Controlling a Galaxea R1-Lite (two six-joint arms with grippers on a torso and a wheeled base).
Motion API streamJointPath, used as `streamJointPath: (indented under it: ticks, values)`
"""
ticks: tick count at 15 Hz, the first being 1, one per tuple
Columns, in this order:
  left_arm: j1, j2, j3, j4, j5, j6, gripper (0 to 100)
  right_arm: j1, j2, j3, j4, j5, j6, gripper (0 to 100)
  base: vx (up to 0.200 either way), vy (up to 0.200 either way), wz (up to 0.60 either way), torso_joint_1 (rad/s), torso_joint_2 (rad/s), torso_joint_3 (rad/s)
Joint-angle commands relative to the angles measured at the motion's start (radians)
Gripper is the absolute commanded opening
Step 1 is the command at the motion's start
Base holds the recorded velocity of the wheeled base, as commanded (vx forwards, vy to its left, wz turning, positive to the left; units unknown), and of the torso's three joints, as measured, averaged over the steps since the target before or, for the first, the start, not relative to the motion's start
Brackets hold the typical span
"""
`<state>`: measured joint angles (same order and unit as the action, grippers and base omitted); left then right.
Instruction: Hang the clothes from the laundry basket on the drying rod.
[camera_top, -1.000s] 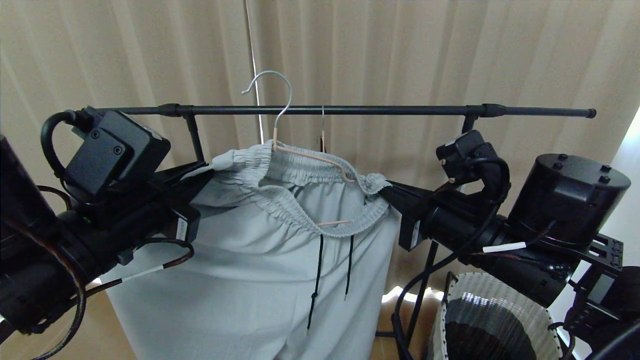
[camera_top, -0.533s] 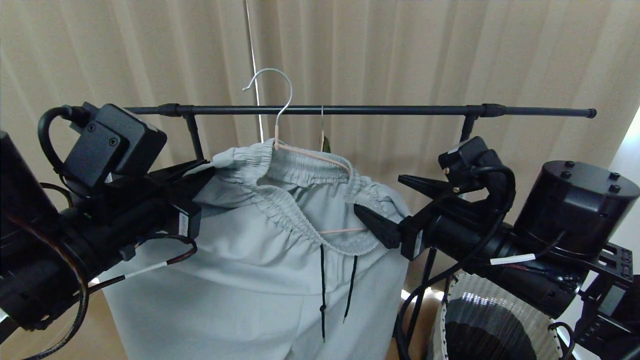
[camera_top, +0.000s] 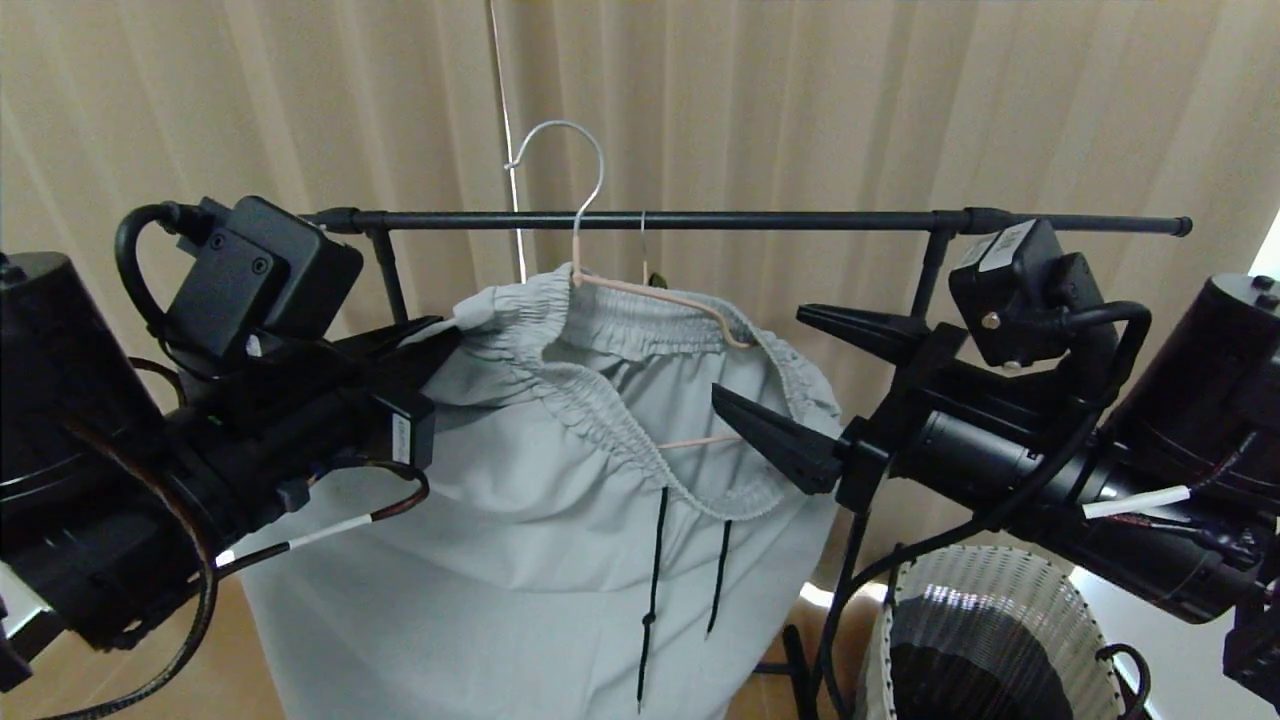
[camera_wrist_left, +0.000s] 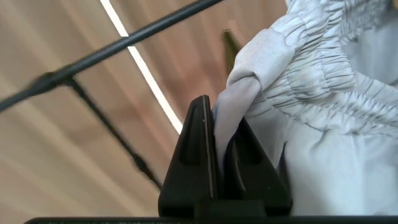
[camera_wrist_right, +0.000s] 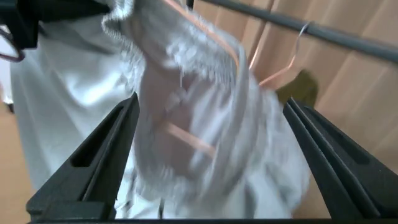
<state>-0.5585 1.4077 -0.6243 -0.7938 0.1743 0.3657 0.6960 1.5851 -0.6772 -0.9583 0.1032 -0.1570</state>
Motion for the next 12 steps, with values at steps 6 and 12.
streamJointPath:
  ticks: [6, 12]
  values:
    - [-0.101, -0.001, 0.035, -0.002, -0.004, 0.004, 0, -0.087, 0.151, -0.159, 0.003, -0.016, -0.228, 100, 0.0, 0.0, 0.0, 0.0, 0.0, 0.0]
    - [-0.139, -0.018, 0.047, -0.002, -0.009, 0.005, 0, -0.09, 0.179, -0.168, 0.001, -0.016, -0.242, 100, 0.0, 0.0, 0.0, 0.0, 0.0, 0.0]
